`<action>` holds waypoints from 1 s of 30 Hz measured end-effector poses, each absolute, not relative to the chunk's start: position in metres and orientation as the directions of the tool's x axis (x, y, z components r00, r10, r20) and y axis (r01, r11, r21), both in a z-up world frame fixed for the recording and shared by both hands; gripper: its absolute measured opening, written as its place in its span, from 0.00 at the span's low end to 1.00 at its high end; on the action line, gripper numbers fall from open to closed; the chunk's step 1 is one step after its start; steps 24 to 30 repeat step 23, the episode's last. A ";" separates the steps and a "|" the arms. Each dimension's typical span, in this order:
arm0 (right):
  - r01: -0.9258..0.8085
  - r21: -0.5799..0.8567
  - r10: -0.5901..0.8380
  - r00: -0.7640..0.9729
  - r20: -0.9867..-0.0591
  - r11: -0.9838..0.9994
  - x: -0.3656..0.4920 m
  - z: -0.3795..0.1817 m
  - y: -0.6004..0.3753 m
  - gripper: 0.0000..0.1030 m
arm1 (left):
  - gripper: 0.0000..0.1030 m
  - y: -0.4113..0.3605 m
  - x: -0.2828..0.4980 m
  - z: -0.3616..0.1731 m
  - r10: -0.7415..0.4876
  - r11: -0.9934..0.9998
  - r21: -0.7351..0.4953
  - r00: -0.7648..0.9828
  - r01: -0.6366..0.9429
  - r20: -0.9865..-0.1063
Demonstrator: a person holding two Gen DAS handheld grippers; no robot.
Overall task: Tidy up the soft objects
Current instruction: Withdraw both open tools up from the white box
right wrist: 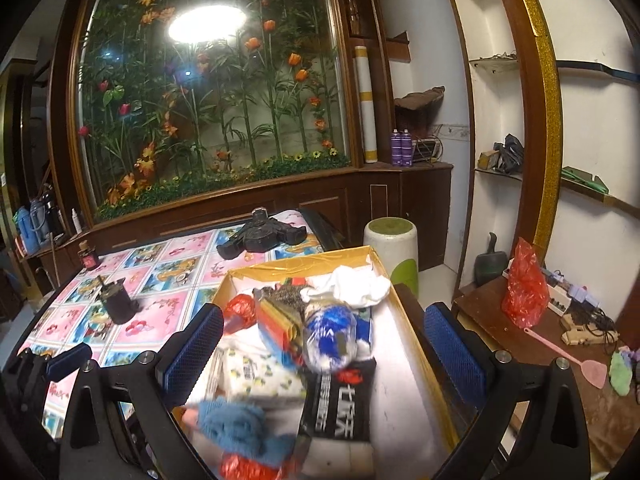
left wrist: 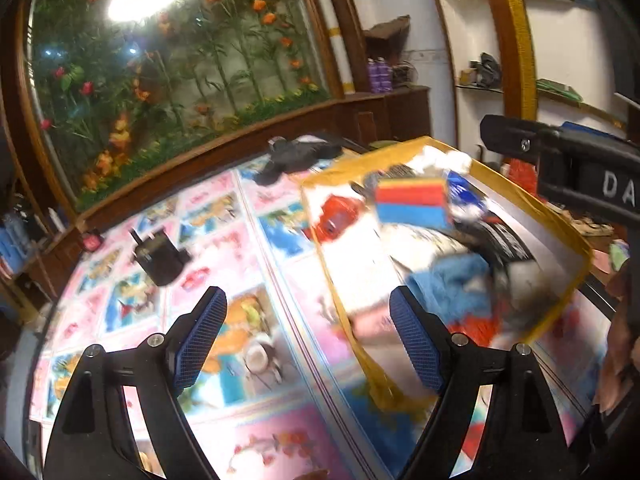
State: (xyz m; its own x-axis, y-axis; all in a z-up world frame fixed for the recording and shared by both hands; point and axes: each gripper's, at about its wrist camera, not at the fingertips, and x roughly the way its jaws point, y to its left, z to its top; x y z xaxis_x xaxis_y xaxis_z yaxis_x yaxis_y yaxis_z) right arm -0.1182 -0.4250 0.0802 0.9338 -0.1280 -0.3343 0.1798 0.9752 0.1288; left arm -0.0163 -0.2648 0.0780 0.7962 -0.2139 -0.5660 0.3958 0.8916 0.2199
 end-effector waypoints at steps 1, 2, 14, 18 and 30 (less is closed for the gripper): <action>0.169 0.125 -0.119 0.934 -0.337 0.978 -0.124 0.079 -0.421 0.99 | 0.81 -0.263 -0.017 0.077 -0.222 0.890 0.212 0.788 0.405 -0.574; 0.159 0.124 -0.109 0.935 -0.339 0.979 -0.129 0.078 -0.419 0.99 | 0.81 -0.261 -0.018 0.077 -0.227 0.888 0.208 0.783 0.410 -0.579; 0.160 0.108 -0.106 0.916 -0.387 0.981 -0.156 0.077 -0.410 0.99 | 0.81 -0.255 -0.027 0.070 -0.193 0.888 0.244 0.798 0.390 -0.571; 0.167 0.111 -0.113 0.918 -0.379 0.980 -0.156 0.079 -0.407 0.99 | 0.81 -0.254 -0.025 0.068 -0.146 0.896 0.265 0.800 0.356 -0.581; 0.156 0.105 -0.105 0.918 -0.382 0.982 -0.153 0.077 -0.401 0.99 | 0.81 -0.248 -0.020 0.070 -0.137 0.910 0.244 0.800 0.334 -0.584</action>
